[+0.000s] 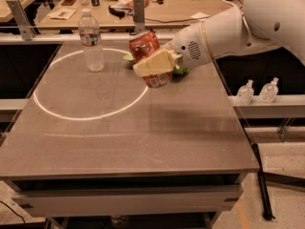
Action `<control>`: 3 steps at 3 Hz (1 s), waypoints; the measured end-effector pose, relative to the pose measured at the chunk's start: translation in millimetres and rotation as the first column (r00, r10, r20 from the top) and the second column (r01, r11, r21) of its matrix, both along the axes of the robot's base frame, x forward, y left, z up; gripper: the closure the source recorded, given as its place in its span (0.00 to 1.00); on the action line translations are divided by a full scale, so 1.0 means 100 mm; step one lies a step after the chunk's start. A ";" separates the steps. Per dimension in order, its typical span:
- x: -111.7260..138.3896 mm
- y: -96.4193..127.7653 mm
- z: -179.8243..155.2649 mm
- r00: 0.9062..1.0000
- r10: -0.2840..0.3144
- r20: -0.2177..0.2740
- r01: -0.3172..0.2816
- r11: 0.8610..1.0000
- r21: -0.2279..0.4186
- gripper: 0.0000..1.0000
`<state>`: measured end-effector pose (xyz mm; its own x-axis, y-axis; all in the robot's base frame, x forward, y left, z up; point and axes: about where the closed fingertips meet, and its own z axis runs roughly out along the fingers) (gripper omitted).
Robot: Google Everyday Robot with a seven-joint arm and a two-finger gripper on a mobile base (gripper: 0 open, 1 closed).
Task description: Place coke can upright
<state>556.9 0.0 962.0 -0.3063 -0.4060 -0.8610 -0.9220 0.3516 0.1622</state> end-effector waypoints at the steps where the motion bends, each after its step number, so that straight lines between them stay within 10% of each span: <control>1: 0.03 0.07 0.04 0.990 0.061 0.130 -0.075 0.992 0.100 1.00; 3: 0.20 0.10 -0.33 0.979 0.093 0.179 -0.121 0.981 0.152 1.00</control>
Offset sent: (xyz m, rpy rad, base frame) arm 0.0221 0.0042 -0.0275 0.1956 -0.2451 0.1396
